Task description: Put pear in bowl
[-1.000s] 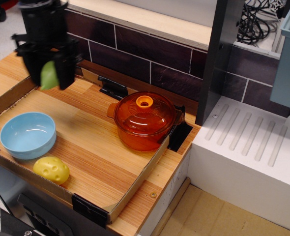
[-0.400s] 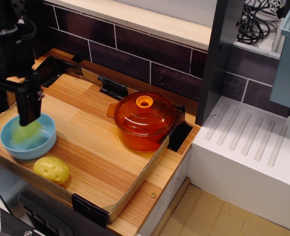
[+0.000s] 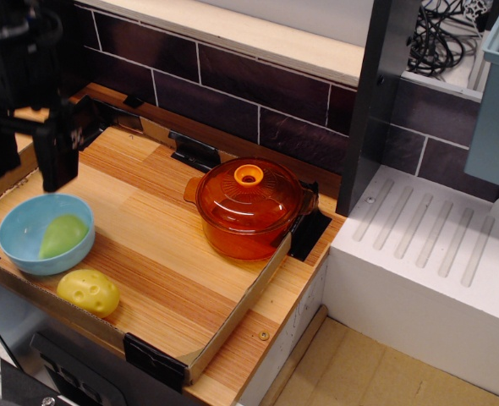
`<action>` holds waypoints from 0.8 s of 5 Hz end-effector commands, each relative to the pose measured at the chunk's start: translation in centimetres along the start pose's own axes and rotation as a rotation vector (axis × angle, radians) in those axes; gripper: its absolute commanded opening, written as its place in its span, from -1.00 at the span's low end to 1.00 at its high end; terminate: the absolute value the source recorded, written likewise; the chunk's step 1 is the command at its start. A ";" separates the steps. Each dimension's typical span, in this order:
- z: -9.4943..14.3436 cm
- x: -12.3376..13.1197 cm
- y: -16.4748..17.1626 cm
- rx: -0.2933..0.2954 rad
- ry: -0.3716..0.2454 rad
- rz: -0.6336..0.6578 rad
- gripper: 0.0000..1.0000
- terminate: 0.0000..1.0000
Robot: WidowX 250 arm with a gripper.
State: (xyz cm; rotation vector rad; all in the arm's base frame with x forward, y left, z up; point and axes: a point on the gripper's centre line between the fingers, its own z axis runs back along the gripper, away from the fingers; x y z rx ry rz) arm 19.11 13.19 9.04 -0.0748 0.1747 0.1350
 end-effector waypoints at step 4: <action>5.7 3.4 -3.0 -0.060 -0.087 0.087 1.00 1.00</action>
